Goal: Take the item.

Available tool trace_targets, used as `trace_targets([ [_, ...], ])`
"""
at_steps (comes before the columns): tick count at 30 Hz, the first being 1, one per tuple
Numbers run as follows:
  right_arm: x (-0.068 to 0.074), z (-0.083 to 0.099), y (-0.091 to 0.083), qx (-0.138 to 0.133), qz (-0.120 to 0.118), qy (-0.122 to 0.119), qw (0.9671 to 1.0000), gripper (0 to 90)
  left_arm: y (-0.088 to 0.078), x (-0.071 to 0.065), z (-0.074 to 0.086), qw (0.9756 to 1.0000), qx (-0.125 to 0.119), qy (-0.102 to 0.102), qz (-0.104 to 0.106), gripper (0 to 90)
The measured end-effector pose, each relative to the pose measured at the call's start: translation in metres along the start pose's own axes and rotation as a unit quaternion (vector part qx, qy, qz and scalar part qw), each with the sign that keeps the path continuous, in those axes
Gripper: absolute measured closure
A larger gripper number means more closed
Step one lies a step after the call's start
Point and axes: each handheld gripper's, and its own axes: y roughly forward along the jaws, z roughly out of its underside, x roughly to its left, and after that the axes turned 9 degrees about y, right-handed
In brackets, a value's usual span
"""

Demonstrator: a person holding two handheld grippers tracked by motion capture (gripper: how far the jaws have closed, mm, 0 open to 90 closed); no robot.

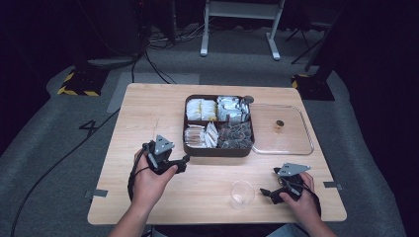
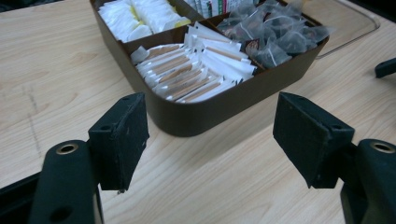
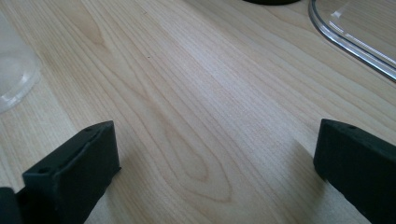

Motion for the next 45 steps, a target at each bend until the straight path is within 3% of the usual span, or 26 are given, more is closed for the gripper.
trace_targets([
  [7, 0.000, 0.000, 0.000, 0.000, 0.000, 0.000, 1.0000, 0.2, 0.010, 0.007, -0.020, 1.0000, 0.005, 0.004, -0.005, 30.7],
  [11, 0.000, 0.000, 0.000, 0.000, 0.000, 0.000, 1.0000, 0.1, 0.016, 0.009, -0.033, 0.9997, 0.010, 0.018, -0.015, 30.4],
  [18, 0.000, 0.000, 0.000, 0.000, 0.001, 0.001, 1.0000, 0.2, 0.030, 0.010, -0.049, 0.9996, 0.017, 0.017, -0.012, 31.0],
  [24, 0.005, 0.000, 0.001, -0.001, 0.007, 0.010, 0.9999, 0.2, 0.049, 0.013, -0.066, 0.9997, 0.017, -0.011, 0.013, 31.5],
  [26, 0.006, -0.002, 0.003, -0.002, 0.009, 0.010, 0.9999, 0.2, 0.054, 0.013, -0.070, 0.9998, 0.015, -0.012, 0.008, 31.5],
  [38, 0.007, -0.003, 0.004, -0.002, 0.010, 0.013, 0.9999, 0.5, 0.089, 0.028, -0.094, 0.9998, 0.017, 0.008, -0.009, 32.5],
  [45, 0.007, -0.004, 0.005, -0.002, 0.010, 0.014, 0.9999, 0.4, 0.110, 0.034, -0.106, 0.9999, 0.013, 0.006, -0.009, 32.6],
])
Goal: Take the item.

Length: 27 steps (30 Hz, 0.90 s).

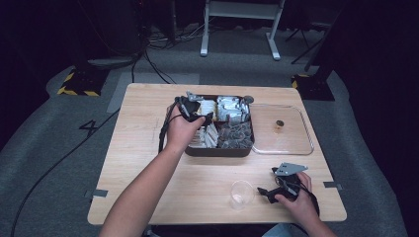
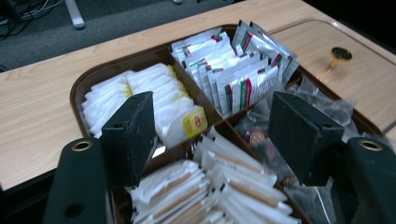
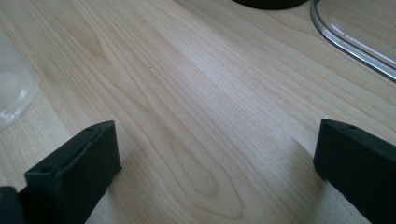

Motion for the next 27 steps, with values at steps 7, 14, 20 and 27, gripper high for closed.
trace_targets([
  [7, 0.000, 0.000, 0.000, 0.000, 0.000, 0.000, 1.0000, 0.5, 0.020, 0.002, -0.008, 1.0000, 0.007, 0.000, -0.001, 32.1],
  [14, 0.000, 0.000, 0.000, 0.000, 0.000, 0.000, 1.0000, 0.4, 0.043, 0.004, -0.007, 0.9994, 0.022, -0.025, -0.004, 33.1],
  [20, 0.000, 0.000, 0.000, 0.000, 0.000, 0.000, 1.0000, 0.5, 0.062, 0.012, -0.002, 0.9982, 0.050, -0.033, -0.002, 41.6],
  [27, 0.000, 0.000, 0.000, 0.000, 0.000, -0.001, 1.0000, 0.4, 0.075, 0.015, 0.004, 0.9963, 0.079, -0.036, 0.000, 46.4],
])
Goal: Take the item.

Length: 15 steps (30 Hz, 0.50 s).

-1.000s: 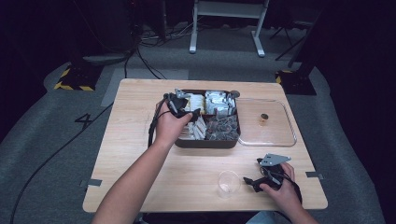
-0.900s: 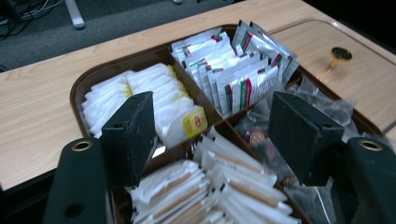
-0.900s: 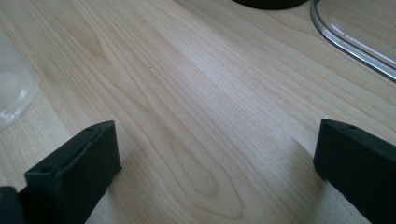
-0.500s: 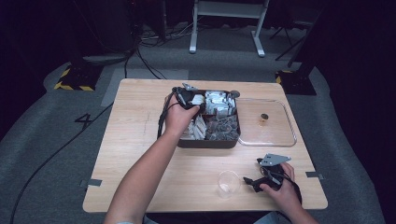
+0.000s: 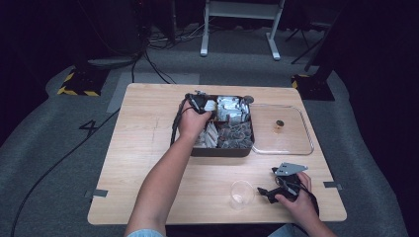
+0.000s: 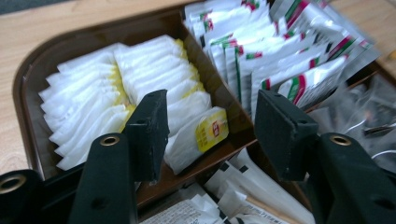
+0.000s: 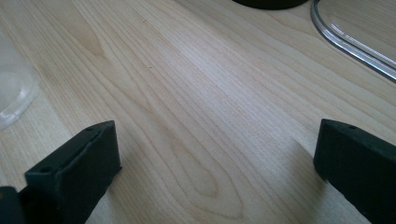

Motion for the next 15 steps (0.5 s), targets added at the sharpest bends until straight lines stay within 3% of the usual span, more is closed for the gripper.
trace_targets([
  [4, 0.000, 0.000, 0.000, 0.000, 0.000, 0.000, 1.0000, 0.5, 0.008, 0.003, 0.002, 0.9999, 0.009, -0.013, 0.002, 50.0],
  [8, 0.000, 0.000, 0.000, -0.001, 0.000, 0.001, 1.0000, 0.5, 0.015, 0.005, 0.004, 0.9997, 0.021, -0.012, -0.006, 50.0],
  [15, 0.000, 0.000, 0.000, -0.001, 0.000, 0.002, 1.0000, 0.5, 0.026, 0.008, 0.008, 0.9994, 0.032, -0.013, 0.001, 50.3],
])
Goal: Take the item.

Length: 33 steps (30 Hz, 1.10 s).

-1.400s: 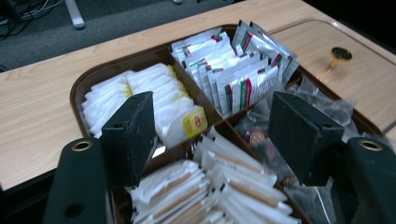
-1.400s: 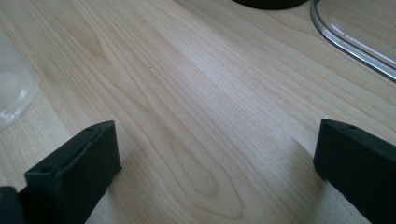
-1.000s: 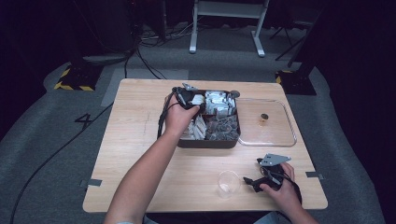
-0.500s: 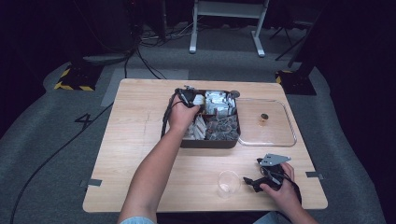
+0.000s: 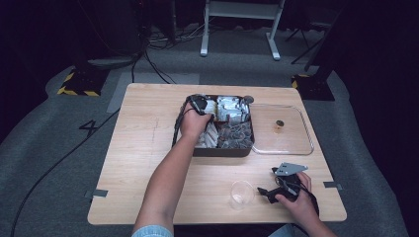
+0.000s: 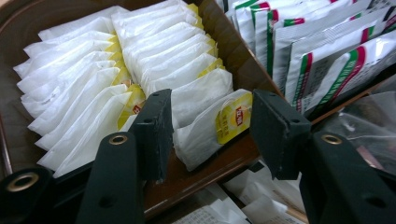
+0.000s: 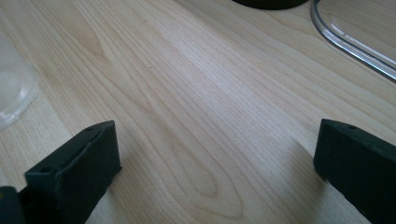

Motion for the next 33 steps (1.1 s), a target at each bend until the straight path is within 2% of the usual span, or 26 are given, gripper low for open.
trace_targets([
  [5, 0.000, 0.000, 0.000, 0.000, 0.000, 0.000, 1.0000, 0.5, 0.004, 0.001, 0.000, 0.9999, 0.004, -0.004, 0.011, 54.5],
  [9, 0.000, 0.000, 0.000, 0.000, -0.001, -0.001, 1.0000, 0.5, 0.006, 0.000, -0.001, 0.9997, 0.010, 0.000, 0.023, 67.9],
  [12, 0.000, 0.000, 0.000, 0.000, -0.001, -0.002, 1.0000, 0.5, 0.007, -0.001, -0.003, 0.9995, 0.017, 0.008, 0.024, 74.7],
  [15, -0.001, 0.000, 0.000, 0.000, -0.001, -0.004, 1.0000, 0.5, 0.007, -0.001, -0.006, 0.9982, 0.043, 0.040, 0.015, 83.3],
  [17, -0.001, 0.000, 0.000, 0.000, -0.001, -0.003, 1.0000, 0.5, 0.006, -0.002, -0.006, 0.9978, 0.046, 0.046, 0.012, 89.2],
  [30, -0.001, 0.000, 0.000, 0.000, -0.002, -0.003, 1.0000, 0.5, -0.012, -0.002, -0.021, 0.9969, 0.017, 0.076, 0.012, 90.0],
  [33, -0.001, 0.000, 0.000, 0.001, -0.002, -0.002, 1.0000, 0.5, -0.019, 0.000, -0.025, 0.9967, 0.016, 0.079, 0.005, 90.0],
])
